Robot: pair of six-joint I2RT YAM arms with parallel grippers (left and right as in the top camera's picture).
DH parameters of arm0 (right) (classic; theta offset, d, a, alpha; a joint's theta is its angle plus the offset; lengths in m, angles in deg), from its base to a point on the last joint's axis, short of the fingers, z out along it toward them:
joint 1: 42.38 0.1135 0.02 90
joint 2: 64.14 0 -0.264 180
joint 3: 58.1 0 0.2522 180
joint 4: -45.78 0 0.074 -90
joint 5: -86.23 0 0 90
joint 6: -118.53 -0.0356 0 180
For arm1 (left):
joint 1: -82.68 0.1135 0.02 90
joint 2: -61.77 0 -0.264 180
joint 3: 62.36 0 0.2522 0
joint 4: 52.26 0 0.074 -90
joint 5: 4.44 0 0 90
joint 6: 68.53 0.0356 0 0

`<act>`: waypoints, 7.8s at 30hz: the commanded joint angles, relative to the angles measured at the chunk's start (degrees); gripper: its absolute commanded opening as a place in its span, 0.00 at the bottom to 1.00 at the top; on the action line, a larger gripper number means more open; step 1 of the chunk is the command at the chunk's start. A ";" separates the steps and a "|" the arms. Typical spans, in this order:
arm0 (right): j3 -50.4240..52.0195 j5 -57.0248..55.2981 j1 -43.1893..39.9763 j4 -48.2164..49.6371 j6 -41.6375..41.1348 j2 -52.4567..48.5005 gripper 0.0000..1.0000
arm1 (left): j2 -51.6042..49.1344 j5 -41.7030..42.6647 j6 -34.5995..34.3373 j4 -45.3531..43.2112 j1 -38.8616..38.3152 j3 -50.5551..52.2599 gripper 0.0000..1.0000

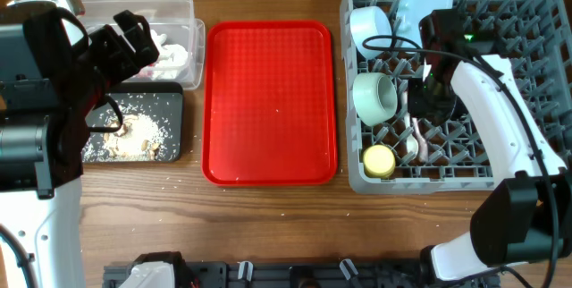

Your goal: Sort waste into correct bins and load items into the dishwasher rack

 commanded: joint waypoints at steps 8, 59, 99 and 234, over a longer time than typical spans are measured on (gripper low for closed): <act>-15.32 13.75 0.09 -4.46 5.07 1.01 0.73 | -0.13 -0.76 0.70 -0.17 0.31 -0.81 1.00; 32.41 14.03 0.94 62.23 7.72 48.70 1.00 | -0.13 -0.79 0.70 -0.17 0.31 -0.81 1.00; 80.70 14.51 0.94 72.91 3.06 97.02 1.00 | -0.13 -0.76 0.70 -0.17 0.31 -0.81 1.00; 80.70 14.49 0.94 72.91 3.06 97.02 1.00 | 70.69 0.35 3.50 -56.54 -1.86 95.84 1.00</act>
